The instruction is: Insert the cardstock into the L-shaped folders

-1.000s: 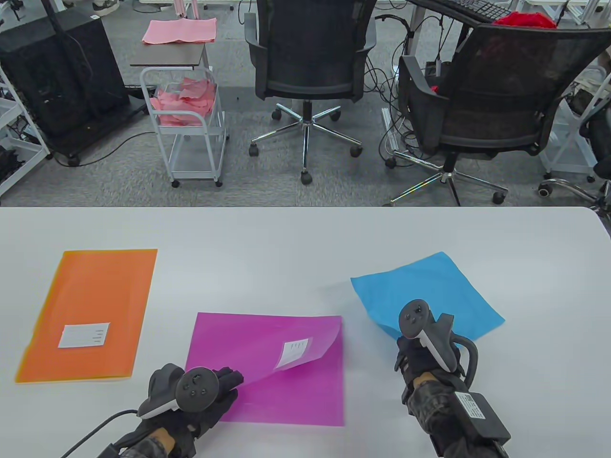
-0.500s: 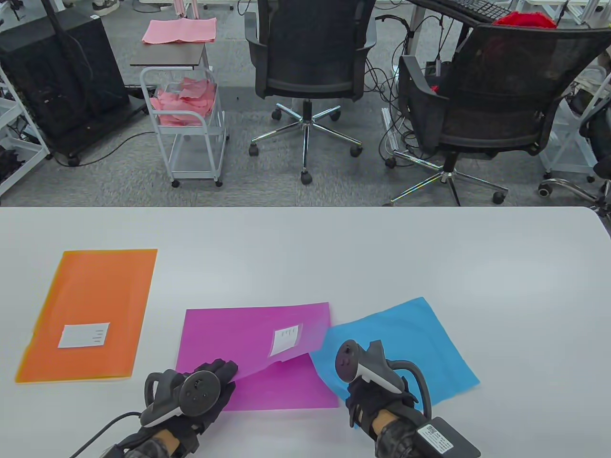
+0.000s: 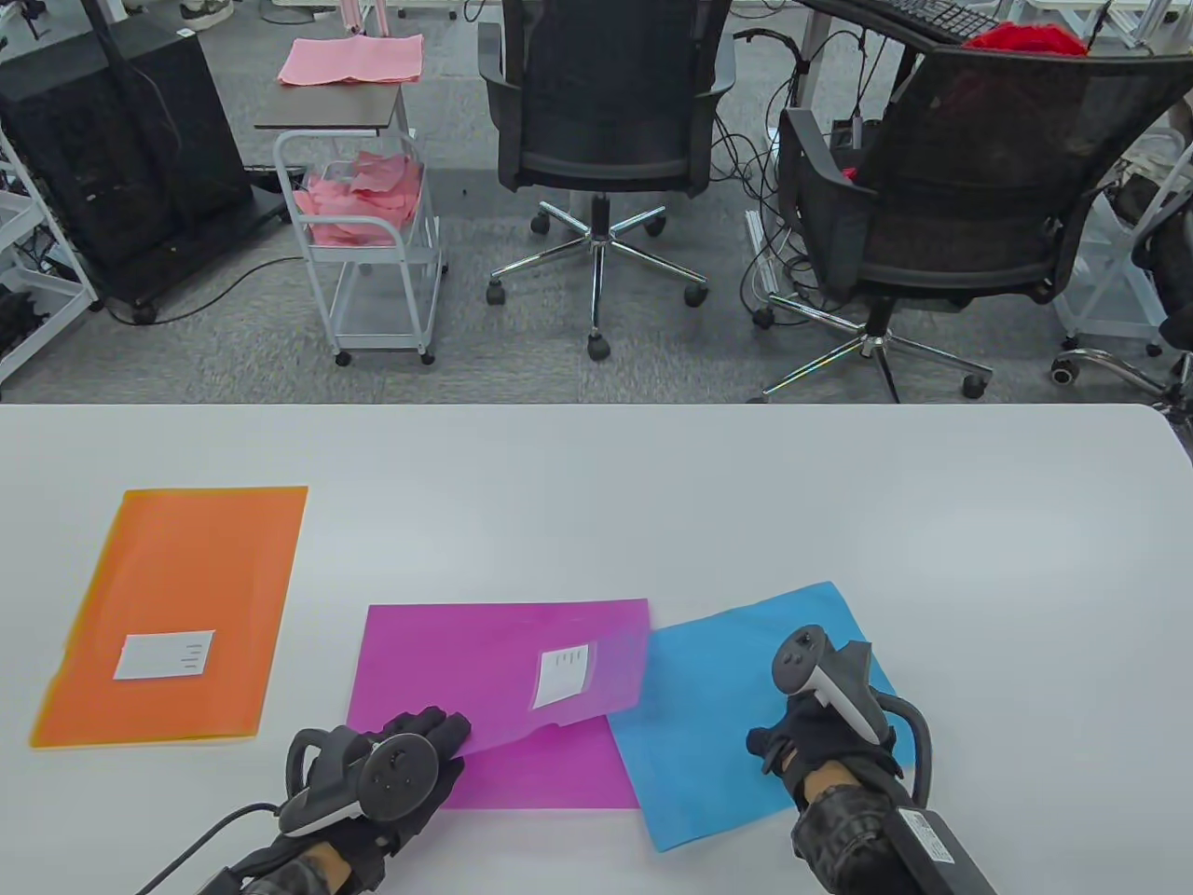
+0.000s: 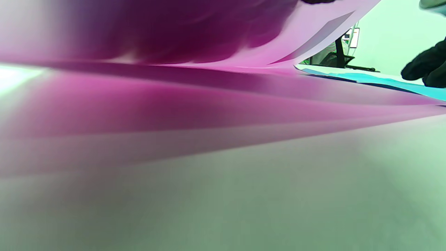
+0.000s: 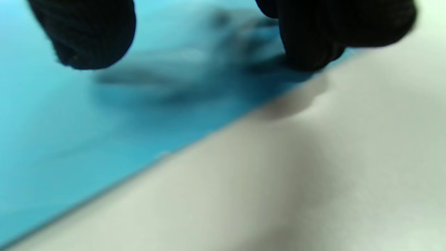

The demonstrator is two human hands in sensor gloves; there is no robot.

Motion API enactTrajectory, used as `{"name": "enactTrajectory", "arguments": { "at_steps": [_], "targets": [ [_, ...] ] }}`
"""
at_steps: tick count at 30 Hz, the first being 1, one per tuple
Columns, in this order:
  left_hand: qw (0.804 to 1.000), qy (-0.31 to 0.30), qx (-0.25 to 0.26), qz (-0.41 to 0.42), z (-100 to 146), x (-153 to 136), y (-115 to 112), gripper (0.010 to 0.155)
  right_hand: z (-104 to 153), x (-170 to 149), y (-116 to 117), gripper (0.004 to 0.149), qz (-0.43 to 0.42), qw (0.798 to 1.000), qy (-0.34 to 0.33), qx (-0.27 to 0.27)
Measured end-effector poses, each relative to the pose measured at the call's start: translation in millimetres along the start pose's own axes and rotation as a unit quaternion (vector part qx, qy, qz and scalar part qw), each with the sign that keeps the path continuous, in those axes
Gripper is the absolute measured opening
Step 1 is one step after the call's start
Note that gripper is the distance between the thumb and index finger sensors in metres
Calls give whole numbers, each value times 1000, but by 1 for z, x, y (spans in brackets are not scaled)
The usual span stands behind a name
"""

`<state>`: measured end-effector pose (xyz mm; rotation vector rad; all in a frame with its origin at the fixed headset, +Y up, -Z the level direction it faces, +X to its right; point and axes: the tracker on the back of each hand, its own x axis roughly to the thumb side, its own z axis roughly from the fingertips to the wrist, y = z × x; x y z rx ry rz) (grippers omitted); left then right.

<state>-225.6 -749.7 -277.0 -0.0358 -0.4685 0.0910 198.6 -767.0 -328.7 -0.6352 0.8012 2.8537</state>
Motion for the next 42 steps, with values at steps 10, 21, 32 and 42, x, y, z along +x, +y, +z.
{"name": "enactTrajectory", "arguments": {
  "at_steps": [10,21,32,42],
  "targets": [
    [998,-53,21,-16,3,19,1,52,33,55,20,83,-65,987,-138,-51],
    [999,-44,32,2,4,6,3,52,23,51,18,72,-134,966,-221,20],
    [988,-143,47,-29,9,21,2,51,27,62,22,67,-82,954,-288,29],
    [993,-102,47,24,8,11,0,51,26,66,24,64,-236,881,-381,152]
  ]
}}
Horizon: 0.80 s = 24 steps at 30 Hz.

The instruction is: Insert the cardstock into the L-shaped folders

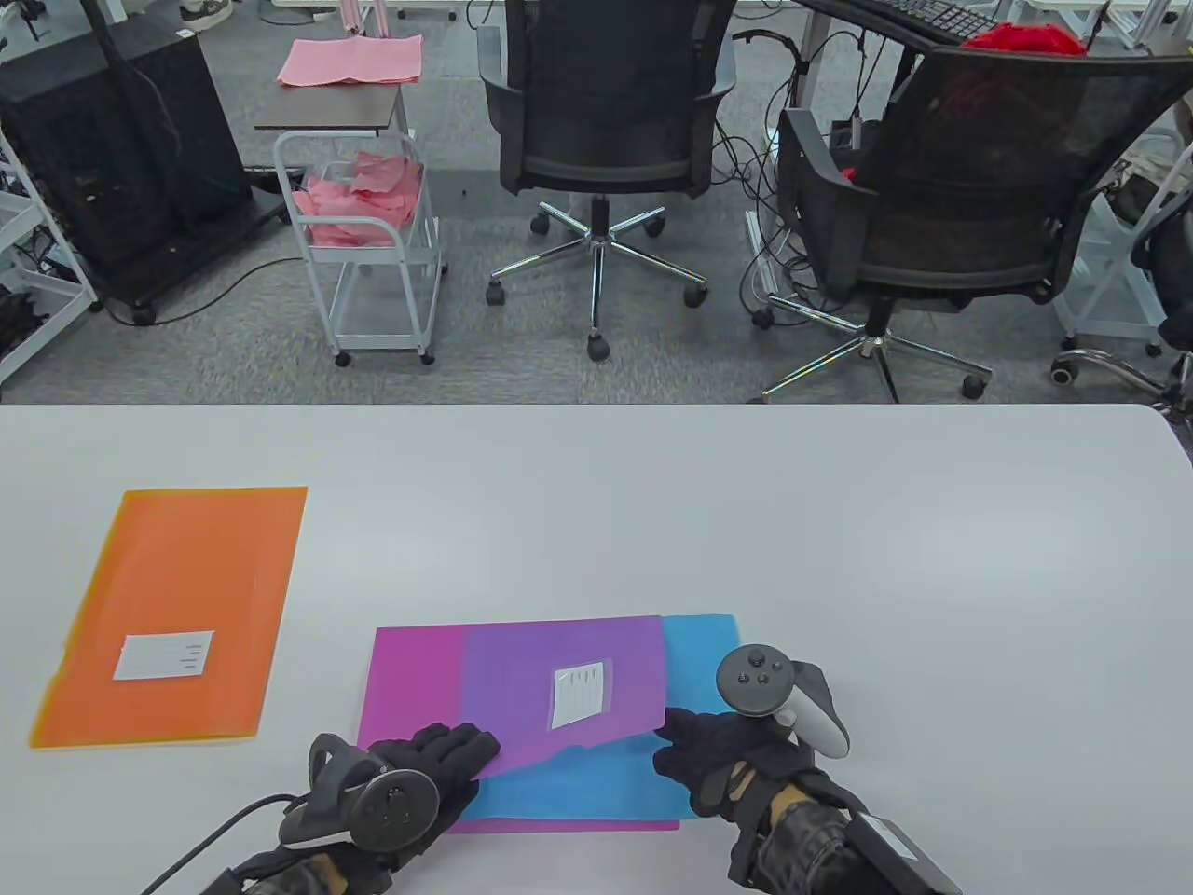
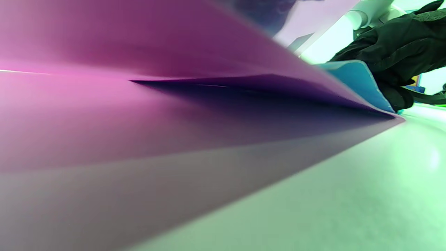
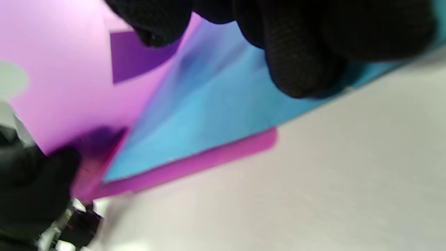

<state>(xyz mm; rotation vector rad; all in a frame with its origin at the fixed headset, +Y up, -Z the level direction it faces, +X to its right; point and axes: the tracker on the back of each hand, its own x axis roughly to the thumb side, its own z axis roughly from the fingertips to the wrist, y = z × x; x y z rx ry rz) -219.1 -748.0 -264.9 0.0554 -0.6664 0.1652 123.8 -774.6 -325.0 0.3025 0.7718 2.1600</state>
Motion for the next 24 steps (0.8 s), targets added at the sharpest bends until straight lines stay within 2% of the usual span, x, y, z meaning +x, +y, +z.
{"name": "enactTrajectory", "arguments": {
  "at_steps": [2,4,5,7,8,9,13,15,19,21,24],
  "targets": [
    [1000,4,6,2,0,-2,2,51,8,1,-15,63,3,997,6,-76],
    [1000,9,21,9,1,-4,5,51,23,0,-35,65,38,980,73,-183],
    [1000,9,26,11,1,-4,6,51,26,-2,-40,68,54,973,103,-201],
    [999,10,39,13,1,-5,8,51,33,-12,-49,78,97,960,185,-188],
    [999,11,44,17,2,-6,9,51,34,-19,-51,82,104,958,218,-153],
    [999,12,48,20,2,-6,9,51,35,-27,-51,85,77,964,221,-124],
    [997,5,66,26,2,-3,12,51,27,-38,-37,85,-63,975,195,-81],
    [997,-8,72,24,1,2,14,51,23,-32,-28,83,-71,978,178,-88],
    [996,-42,79,10,-1,16,15,51,14,-8,-7,82,-40,977,153,-142],
    [995,-49,81,10,-1,18,15,51,14,0,-1,81,-35,979,132,-152],
    [995,-47,84,10,-1,17,15,51,13,-1,-1,79,-71,984,94,-131]
  ]
}}
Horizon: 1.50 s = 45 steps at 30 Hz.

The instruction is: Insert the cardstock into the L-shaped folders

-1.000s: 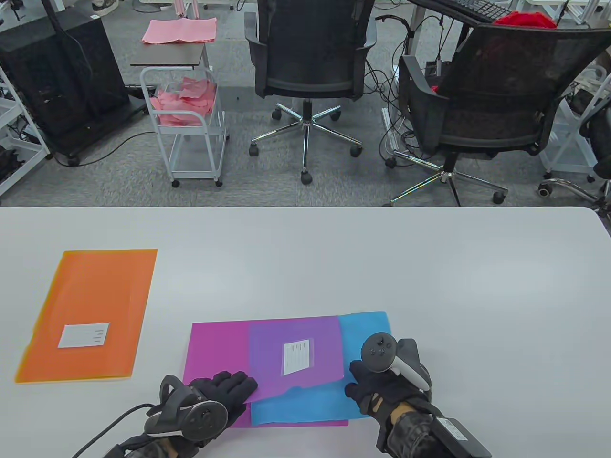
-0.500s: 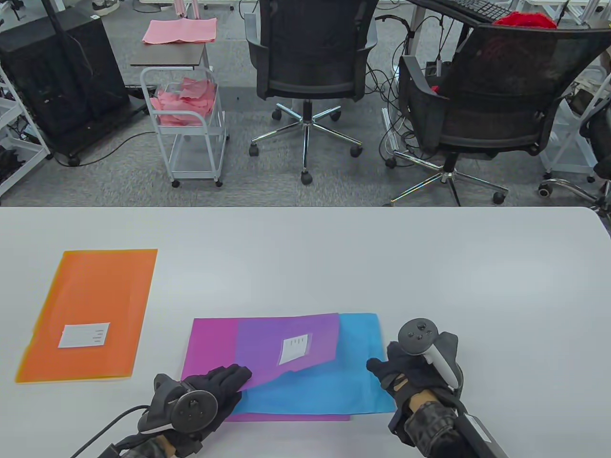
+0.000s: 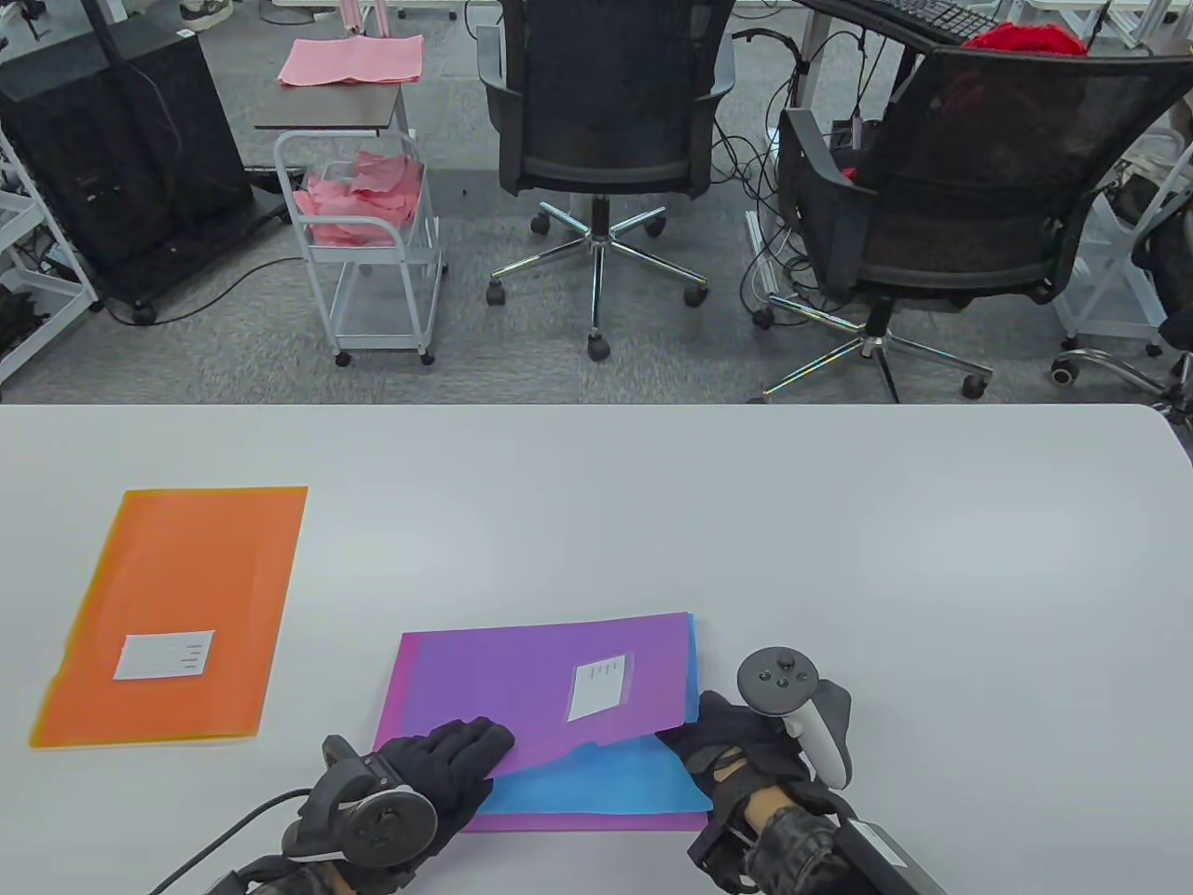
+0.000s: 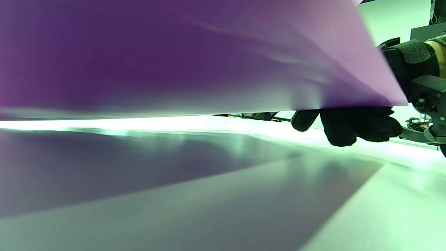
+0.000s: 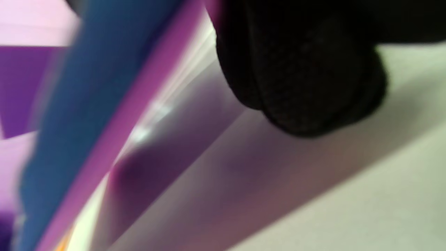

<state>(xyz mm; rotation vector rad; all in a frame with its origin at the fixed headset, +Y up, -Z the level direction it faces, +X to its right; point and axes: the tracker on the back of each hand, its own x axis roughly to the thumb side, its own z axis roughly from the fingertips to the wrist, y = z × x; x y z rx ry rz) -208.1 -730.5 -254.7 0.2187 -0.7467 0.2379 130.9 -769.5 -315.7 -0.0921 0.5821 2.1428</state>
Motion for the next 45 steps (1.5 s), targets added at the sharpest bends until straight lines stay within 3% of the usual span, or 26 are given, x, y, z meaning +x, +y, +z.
{"name": "enactTrajectory", "arguments": {
  "at_steps": [3,5,7,8,11,14,17,18,21,23,28,29,32,36,39,43,45],
  "targets": [
    [1000,13,10,18,1,-4,1,51,-8,-17,-4,74,-163,984,-19,76],
    [999,12,20,23,1,-4,3,51,-11,-30,-1,74,-304,944,-3,127],
    [999,8,27,24,2,-4,5,51,-12,-38,4,77,-375,908,20,187],
    [999,5,33,29,2,-3,6,51,-12,-40,5,77,-371,904,21,212],
    [999,-4,32,29,2,-1,6,51,-12,-34,4,65,-315,925,12,211],
    [999,-7,11,39,2,-2,4,51,-10,-30,-1,47,-291,945,26,148],
    [997,-13,-45,56,-1,-2,-3,55,-8,-30,-6,43,-277,954,33,112],
    [995,-14,-86,53,-2,-3,-6,60,-8,-31,-8,43,-280,954,31,102],
    [990,6,-132,54,-1,-10,-12,75,-8,-32,-12,43,-289,953,24,91],
    [987,37,-142,65,0,-17,-13,80,-11,-32,-15,43,-282,955,0,94],
    [974,195,-87,77,7,-48,-4,84,-18,-35,-24,43,-295,947,-57,114],
    [963,240,-74,95,12,-57,0,88,-19,-37,-26,43,-300,945,-67,114],
    [939,294,-40,174,20,-73,3,92,-21,-39,-30,43,-307,940,-84,124],
    [893,334,-18,302,26,-86,0,91,-22,-39,-31,43,-311,935,-103,134],
    [862,340,-19,375,27,-90,-5,84,-22,-38,-30,43,-313,933,-111,140],
    [802,340,-21,491,28,-95,-9,68,-23,-37,-29,43,-297,937,-109,148],
    [789,333,-18,516,29,-99,-9,58,-23,-38,-29,43,-297,937,-108,148]
  ]
}}
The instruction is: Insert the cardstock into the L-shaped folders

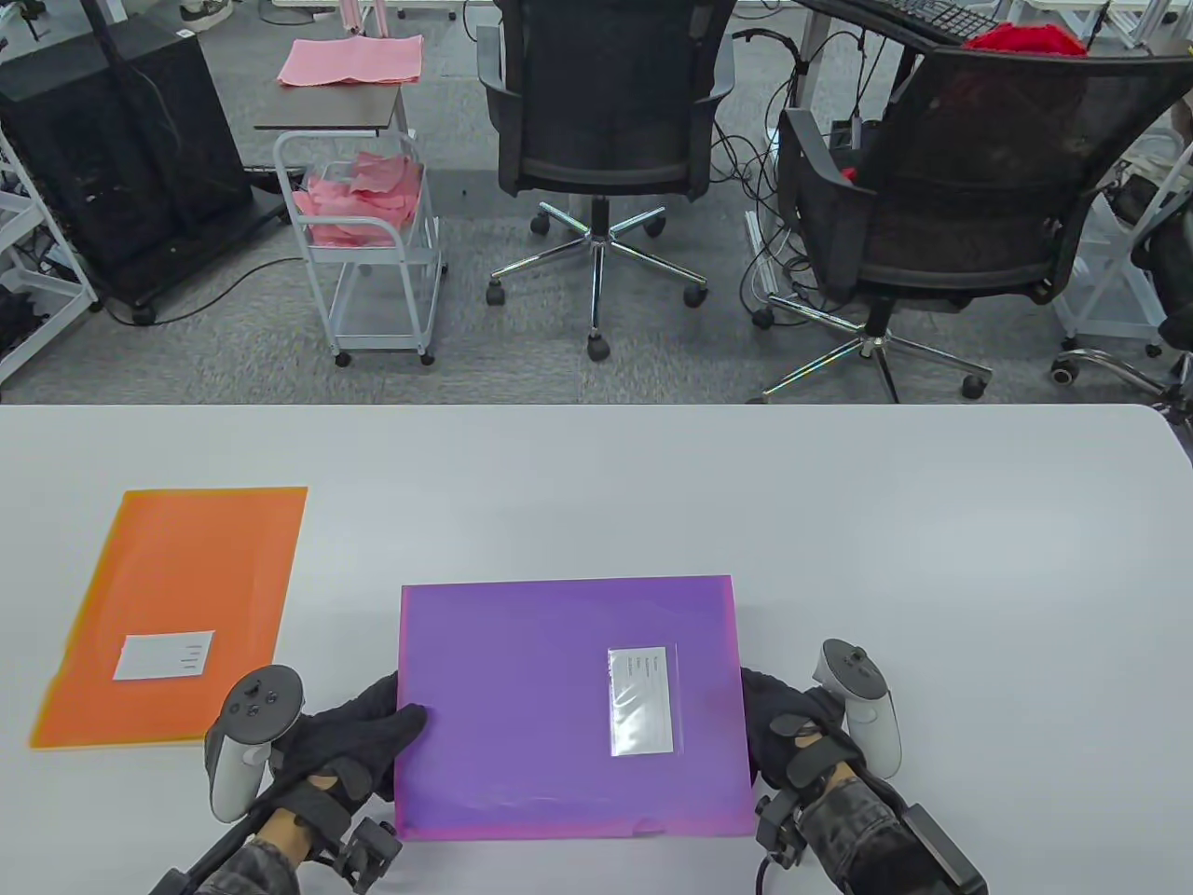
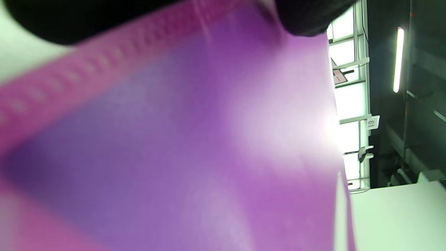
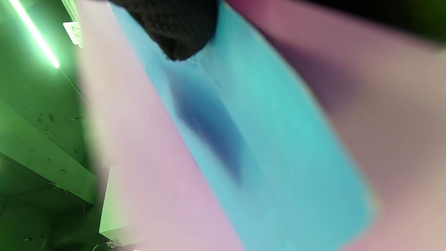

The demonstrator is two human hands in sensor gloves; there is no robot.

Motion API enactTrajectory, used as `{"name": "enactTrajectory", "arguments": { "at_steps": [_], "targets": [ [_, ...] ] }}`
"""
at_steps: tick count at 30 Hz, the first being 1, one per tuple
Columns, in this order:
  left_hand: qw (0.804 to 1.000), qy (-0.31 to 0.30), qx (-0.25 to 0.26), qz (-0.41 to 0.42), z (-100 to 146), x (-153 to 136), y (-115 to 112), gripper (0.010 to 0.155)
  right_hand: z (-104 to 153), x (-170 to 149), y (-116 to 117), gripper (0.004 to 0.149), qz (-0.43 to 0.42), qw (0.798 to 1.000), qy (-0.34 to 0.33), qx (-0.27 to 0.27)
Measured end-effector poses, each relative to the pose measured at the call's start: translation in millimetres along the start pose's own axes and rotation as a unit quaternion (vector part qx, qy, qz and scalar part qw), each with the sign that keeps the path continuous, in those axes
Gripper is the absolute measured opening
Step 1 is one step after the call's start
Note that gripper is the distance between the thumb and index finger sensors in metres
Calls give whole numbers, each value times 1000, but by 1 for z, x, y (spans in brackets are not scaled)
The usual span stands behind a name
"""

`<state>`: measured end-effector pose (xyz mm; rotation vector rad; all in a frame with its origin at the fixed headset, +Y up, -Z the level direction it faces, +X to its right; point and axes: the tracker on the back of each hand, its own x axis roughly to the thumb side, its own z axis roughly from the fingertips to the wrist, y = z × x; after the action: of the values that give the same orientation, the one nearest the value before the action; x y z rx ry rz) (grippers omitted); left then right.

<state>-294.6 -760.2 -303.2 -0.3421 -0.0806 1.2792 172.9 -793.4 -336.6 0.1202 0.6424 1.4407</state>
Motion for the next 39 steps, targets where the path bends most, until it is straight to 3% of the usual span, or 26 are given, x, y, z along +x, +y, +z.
{"name": "enactTrajectory", "arguments": {
  "at_steps": [2,11,16,20,24,26,30,33,35,36,39],
  "targets": [
    [1000,1,-17,12,0,0,3,55,0,0,1,45,-1,1000,2,7],
    [1000,-17,-1,1,3,3,12,46,1,-3,1,53,-33,999,-8,-7],
    [1000,-11,-1,9,3,-1,15,46,4,-2,-1,74,-72,997,-29,-9],
    [998,-7,-41,48,2,-7,17,46,4,10,1,47,-5,999,-38,-19],
    [987,8,-116,115,0,-13,13,48,4,16,1,44,7,999,-34,-41],
    [988,23,-125,87,0,-12,12,47,5,15,0,44,20,998,-23,-50],
    [997,23,-47,61,3,-8,24,45,6,9,1,56,18,996,5,-85],
    [994,26,63,81,13,-8,47,45,8,6,0,64,38,993,24,-109],
    [979,29,173,103,24,-11,66,46,8,6,-1,64,35,994,25,-99],
    [961,40,241,129,32,-15,77,46,8,6,-1,64,34,994,26,-97],
    [905,67,365,209,52,-29,98,47,8,6,0,65,38,994,29,-97]
  ]
}}
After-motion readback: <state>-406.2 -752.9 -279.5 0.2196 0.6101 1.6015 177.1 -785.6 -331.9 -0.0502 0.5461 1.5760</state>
